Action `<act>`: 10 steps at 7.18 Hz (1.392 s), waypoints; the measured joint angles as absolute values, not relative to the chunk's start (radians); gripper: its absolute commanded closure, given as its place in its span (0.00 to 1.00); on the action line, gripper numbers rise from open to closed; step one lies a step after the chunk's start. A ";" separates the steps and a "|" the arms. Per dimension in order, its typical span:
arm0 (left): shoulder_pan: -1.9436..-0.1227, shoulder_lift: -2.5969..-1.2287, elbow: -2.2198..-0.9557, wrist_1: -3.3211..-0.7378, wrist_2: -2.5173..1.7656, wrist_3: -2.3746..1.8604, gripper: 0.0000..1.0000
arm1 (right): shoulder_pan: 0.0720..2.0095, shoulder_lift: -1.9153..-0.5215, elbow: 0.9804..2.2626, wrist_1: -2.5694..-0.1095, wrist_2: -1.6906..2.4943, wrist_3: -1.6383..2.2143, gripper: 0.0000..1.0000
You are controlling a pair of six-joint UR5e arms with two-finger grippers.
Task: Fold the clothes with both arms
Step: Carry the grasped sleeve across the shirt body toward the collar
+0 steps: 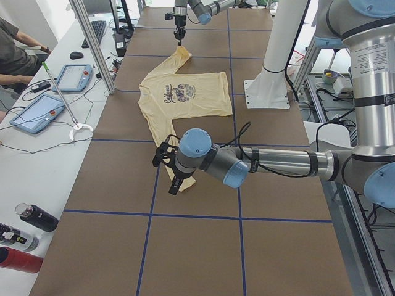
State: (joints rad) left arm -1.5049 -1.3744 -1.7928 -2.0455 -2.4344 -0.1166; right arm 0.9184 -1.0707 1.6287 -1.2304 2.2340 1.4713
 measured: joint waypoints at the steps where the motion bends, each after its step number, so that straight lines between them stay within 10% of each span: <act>1: -1.505 -1.374 -1.790 -2.045 -2.434 -0.117 0.00 | 0.896 -0.987 1.572 -1.253 2.187 1.495 1.00; 10: -1.505 -1.376 -1.775 -2.049 -2.436 -0.118 0.00 | 0.730 -0.507 1.248 -1.258 1.878 1.523 1.00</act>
